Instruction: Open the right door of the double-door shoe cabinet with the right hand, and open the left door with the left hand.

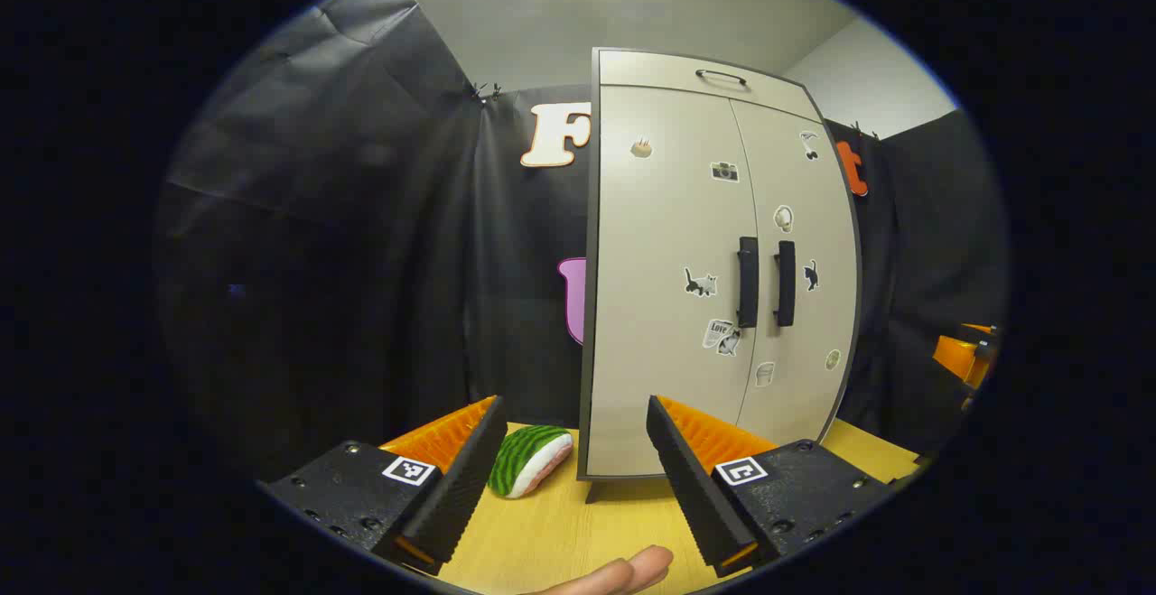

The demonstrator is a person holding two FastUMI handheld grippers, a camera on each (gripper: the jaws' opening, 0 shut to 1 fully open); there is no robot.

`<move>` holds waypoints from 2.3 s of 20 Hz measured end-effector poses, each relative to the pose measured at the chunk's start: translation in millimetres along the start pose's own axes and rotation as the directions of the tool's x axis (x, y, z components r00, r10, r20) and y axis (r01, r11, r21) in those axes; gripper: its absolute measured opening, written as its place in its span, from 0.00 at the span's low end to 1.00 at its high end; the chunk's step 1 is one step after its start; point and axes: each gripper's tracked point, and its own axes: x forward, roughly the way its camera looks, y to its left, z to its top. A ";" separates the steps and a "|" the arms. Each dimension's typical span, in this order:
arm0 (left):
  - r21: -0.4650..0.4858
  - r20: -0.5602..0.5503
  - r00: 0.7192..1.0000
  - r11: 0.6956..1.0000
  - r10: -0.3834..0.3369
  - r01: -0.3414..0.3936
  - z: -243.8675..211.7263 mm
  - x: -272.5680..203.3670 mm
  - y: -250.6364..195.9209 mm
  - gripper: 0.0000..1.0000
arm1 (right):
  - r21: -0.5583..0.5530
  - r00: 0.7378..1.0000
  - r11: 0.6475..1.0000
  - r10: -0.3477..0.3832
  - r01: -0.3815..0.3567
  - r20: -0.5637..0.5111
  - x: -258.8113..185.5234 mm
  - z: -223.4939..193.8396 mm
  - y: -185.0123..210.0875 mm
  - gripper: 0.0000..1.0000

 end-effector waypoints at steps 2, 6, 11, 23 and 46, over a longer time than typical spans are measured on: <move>0.042 0.013 1.000 0.999 0.024 -0.025 1.1 0.0 -1.7 0.97 | 0.002 1.000 1.000 0.000 0.000 -0.002 1.0 -0.7 -5.0 0.98; 0.034 0.004 1.000 0.999 0.008 -0.008 0.1 -2.0 -15.5 0.97 | -0.014 1.000 1.000 0.005 -0.005 -0.012 2.7 -6.0 -6.9 0.98; 0.024 0.011 1.000 1.000 -0.009 0.009 0.6 -6.8 -26.2 0.97 | 0.004 0.999 1.000 0.028 -0.028 -0.023 4.3 -11.7 -4.4 0.98; 0.028 -0.005 1.000 1.000 -0.014 0.014 -40.9 -6.1 -37.7 0.97 | 0.024 0.995 0.997 0.074 -0.072 -0.062 45.1 -30.2 32.4 0.98; 0.020 -0.027 0.997 0.997 0.074 -0.073 -91.7 -9.1 36.3 0.97 | 0.027 0.989 0.991 0.135 -0.134 -0.055 268.5 25.9 145.7 0.98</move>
